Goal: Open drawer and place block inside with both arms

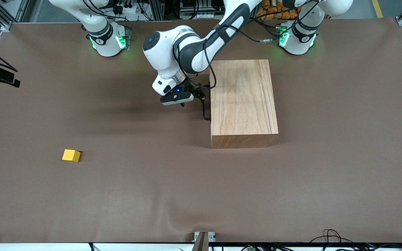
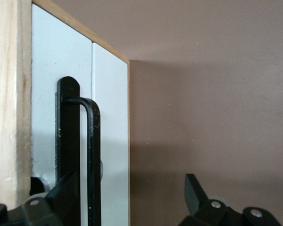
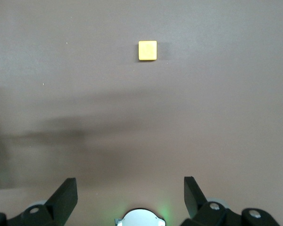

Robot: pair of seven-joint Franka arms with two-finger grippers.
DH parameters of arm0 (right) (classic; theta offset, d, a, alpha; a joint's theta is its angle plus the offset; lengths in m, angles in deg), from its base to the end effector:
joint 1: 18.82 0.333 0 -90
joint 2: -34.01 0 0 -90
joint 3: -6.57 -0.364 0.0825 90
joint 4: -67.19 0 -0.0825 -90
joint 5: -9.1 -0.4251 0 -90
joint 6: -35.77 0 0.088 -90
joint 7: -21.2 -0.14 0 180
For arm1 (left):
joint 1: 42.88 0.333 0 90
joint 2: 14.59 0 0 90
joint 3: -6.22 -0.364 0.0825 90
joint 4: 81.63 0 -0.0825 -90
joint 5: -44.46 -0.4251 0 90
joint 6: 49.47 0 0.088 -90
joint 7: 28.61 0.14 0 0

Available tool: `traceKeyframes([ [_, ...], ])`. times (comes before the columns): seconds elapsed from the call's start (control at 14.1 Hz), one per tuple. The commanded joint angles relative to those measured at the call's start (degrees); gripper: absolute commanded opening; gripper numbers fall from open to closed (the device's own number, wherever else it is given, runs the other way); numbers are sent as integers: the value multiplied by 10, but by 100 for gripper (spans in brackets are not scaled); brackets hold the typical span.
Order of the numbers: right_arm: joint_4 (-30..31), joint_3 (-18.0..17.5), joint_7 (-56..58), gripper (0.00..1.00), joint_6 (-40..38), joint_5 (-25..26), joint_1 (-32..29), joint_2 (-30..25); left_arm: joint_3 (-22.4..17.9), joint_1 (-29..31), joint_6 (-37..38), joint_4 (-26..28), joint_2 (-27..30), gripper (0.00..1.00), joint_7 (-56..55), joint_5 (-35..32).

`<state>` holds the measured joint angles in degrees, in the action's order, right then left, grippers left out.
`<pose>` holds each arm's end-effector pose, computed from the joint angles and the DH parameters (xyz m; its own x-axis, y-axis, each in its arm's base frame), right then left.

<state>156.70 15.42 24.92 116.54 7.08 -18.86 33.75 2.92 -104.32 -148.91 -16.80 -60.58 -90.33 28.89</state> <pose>0.5652 -0.0832 0.6340 0.9860 -0.0828 -0.1448 -0.0902 -0.9949 -0.0454 0.4429 -0.6743 0.3043 0.9860 -0.0486 0.1594 0.0046 -0.9484 -0.3172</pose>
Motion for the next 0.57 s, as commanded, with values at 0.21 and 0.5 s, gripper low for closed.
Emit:
traceKeyframes([
  [0.21,2,-5,-3,100,3,6,-4,-2,-3,3,49,-2,0,100,8,-11],
  [0.5,2,-5,-5,100,5,6,-2,0,-3,2,51,-3,-2,100,7,-6],
])
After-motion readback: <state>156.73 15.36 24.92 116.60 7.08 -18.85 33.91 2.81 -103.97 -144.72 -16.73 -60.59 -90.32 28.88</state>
